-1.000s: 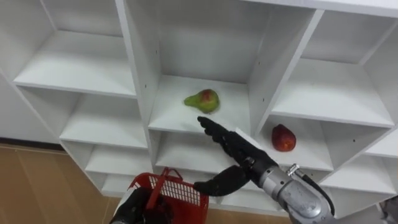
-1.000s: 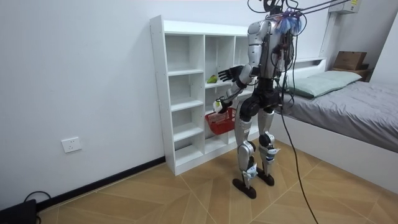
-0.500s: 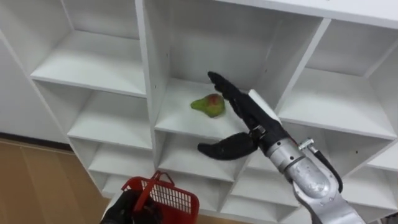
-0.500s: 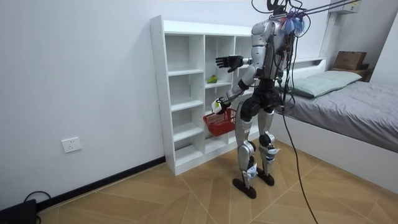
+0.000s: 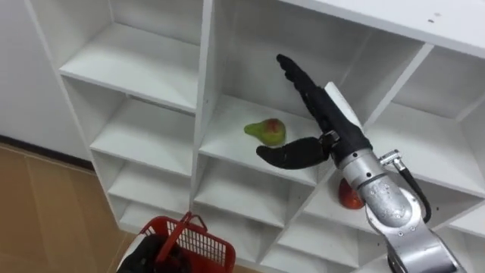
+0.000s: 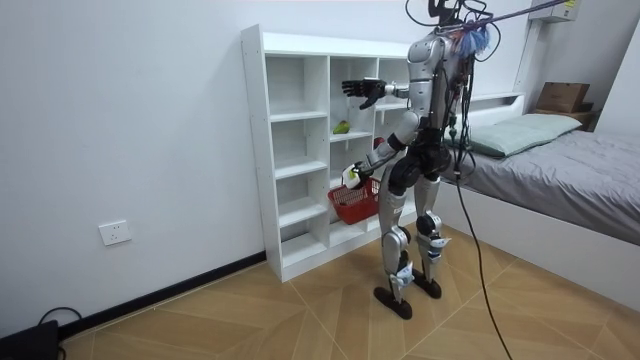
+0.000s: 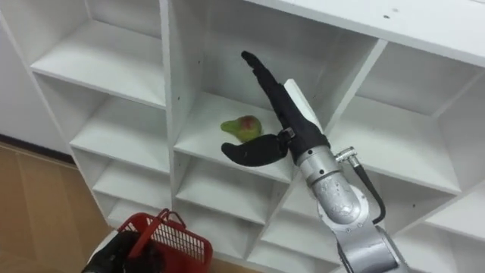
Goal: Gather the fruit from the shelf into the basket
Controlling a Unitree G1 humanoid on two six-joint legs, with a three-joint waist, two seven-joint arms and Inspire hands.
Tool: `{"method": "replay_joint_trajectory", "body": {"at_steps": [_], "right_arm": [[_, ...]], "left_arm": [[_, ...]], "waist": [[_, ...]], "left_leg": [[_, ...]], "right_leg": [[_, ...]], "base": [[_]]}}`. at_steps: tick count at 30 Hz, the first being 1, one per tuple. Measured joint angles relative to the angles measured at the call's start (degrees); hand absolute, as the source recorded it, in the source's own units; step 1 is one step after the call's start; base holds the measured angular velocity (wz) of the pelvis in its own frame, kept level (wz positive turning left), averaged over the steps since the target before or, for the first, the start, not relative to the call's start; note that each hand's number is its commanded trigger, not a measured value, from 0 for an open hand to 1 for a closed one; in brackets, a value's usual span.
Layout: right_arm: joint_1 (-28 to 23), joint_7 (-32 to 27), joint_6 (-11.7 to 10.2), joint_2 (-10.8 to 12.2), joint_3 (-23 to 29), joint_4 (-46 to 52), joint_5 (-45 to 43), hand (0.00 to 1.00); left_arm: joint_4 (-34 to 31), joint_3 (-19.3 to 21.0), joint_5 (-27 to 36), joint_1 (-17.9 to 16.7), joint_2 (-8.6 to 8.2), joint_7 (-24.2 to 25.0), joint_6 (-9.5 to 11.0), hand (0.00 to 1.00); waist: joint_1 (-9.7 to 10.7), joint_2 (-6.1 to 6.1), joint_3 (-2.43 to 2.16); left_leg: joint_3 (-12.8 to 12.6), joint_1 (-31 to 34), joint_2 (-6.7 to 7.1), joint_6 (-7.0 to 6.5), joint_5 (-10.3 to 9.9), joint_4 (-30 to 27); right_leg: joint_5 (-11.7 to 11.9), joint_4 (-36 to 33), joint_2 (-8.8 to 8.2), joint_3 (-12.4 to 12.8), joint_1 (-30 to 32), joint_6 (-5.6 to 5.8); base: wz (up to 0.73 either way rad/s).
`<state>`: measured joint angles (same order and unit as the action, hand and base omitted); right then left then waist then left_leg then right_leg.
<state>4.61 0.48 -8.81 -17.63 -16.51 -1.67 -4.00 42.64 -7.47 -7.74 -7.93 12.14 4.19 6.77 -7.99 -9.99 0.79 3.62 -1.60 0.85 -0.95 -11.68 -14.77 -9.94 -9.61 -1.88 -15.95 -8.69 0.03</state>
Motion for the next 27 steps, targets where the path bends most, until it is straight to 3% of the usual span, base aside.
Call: {"method": "replay_joint_trajectory", "body": {"at_steps": [3,7,8,12,17,25,27], "right_arm": [[1.3,-0.3,-0.1,-0.7,0.0,-1.3,0.2,0.0],[6.7,-1.3,0.1,-0.9,1.2,-9.8,1.4,0.0],[7.9,-1.8,0.1,-1.0,2.0,-11.6,2.0,0.0],[10.2,-4.2,0.2,-1.1,2.2,-15.1,4.1,0.0],[12.2,-5.2,0.3,-1.3,2.2,-20.4,9.5,0.0],[14.4,-5.4,1.5,-4.0,2.2,-24.1,8.9,0.0],[15.8,-5.8,1.6,-4.3,2.2,-25.4,9.5,0.0]], "left_arm": [[-1.0,0.6,-3.6,-0.2,0.08,1.2,-0.7,1.0],[-3.6,2.3,-7.0,0.0,0.63,2.6,-0.9,1.0],[-4.1,2.3,-7.0,0.1,0.81,2.8,-1.2,1.0],[-5.0,2.2,-7.0,0.1,1.88,3.9,-2.7,1.0],[-6.0,2.3,-7.0,0.1,3.02,4.2,-4.5,1.0],[-8.4,4.6,-10.4,0.1,2.47,5.5,-5.8,1.0],[-8.5,4.6,-10.4,0.1,2.53,5.5,-6.2,1.0]], "waist": [[-0.4,-0.54,-0.09],[-0.4,-2.26,0.27],[-0.5,-2.64,0.05],[-1.0,-2.91,0.07],[-1.9,-3.36,0.42],[-3.4,-3.96,0.39],[-3.4,-4.32,0.19]], "left_leg": [[0.8,0.2,0.06,0.05,0.0,-0.1],[2.3,1.7,0.28,0.19,0.0,-1.6],[2.8,2.6,0.39,0.2,0.0,-2.0],[4.4,3.4,0.92,0.15,0.0,-2.6],[5.3,5.2,1.03,0.17,0.0,-3.8],[5.9,6.3,1.12,0.29,0.1,-4.0],[6.1,7.2,1.2,0.39,0.2,-4.0]], "right_leg": [[0.0,0.0,0.07,0.0,-0.1,0.0],[0.0,-0.1,0.09,-1.8,0.1,0.0],[0.0,-0.1,0.09,-2.1,0.6,0.0],[0.0,-0.1,-0.09,-3.0,0.7,0.0],[0.0,-0.1,0.04,-3.2,1.6,0.0],[0.0,-0.1,0.09,-3.3,2.4,-0.01],[0.0,-0.1,0.1,-3.5,3.2,-0.01]], "base": [[0.09],[0.22],[0.26],[0.17],[0.11],[0.03],[0.02]]}}
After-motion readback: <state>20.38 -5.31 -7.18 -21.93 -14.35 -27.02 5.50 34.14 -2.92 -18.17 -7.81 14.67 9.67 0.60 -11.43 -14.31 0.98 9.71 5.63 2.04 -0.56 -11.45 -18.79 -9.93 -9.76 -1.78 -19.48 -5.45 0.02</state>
